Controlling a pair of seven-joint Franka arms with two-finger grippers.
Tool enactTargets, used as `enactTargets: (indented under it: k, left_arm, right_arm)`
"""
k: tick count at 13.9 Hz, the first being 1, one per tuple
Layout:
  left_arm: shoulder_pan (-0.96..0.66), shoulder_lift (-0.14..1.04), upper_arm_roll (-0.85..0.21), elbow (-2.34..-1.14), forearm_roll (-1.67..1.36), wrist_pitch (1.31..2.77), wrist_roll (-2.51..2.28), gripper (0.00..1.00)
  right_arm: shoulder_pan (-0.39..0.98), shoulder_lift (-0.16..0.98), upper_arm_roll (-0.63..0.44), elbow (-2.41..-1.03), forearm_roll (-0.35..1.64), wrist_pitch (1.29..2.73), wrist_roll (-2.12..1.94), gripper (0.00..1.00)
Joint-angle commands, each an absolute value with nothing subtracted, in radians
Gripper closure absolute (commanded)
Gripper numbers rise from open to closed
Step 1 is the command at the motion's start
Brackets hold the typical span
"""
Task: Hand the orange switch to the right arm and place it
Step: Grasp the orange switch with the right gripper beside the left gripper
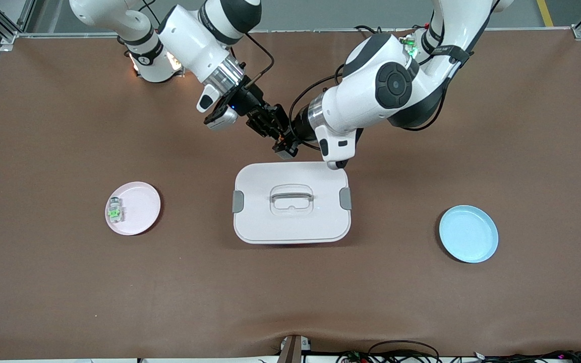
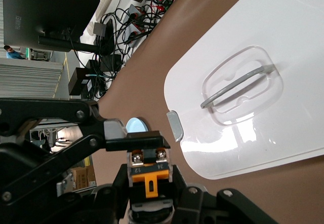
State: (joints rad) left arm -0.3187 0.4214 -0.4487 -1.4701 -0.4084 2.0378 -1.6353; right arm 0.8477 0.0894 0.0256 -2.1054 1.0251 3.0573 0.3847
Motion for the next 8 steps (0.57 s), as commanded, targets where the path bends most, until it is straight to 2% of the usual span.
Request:
enactTargets:
  k: [1, 2, 3, 4, 8]
  left_arm:
    - [-0.330, 0.433, -0.448, -1.453, -0.391, 2.042, -1.661, 0.74]
    - [-0.328, 0.433, -0.448, -1.453, -0.391, 2.042, -1.661, 0.57]
    - [-0.325, 0.430, -0.448, -1.451, -0.390, 2.042, -1.660, 0.35]
    - [-0.324, 0.428, -0.448, -1.451, -0.387, 2.042, -1.655, 0.00]
    - [-0.313, 0.416, -0.448, -1.450, -0.318, 2.036, -1.651, 0.00]
  right_arm:
    - [0.853, 0.104, 0.023, -2.079, 1.012, 3.054, 0.397, 1.00]
    - [0.853, 0.104, 0.023, -2.079, 1.012, 3.054, 0.396, 1.00]
    - [0.851, 0.104, 0.023, -2.077, 1.012, 3.054, 0.396, 1.00]
    - [0.851, 0.104, 0.023, -2.077, 1.012, 3.054, 0.397, 1.00]
    - [0.853, 0.104, 0.023, -2.077, 1.014, 3.054, 0.397, 1.00]
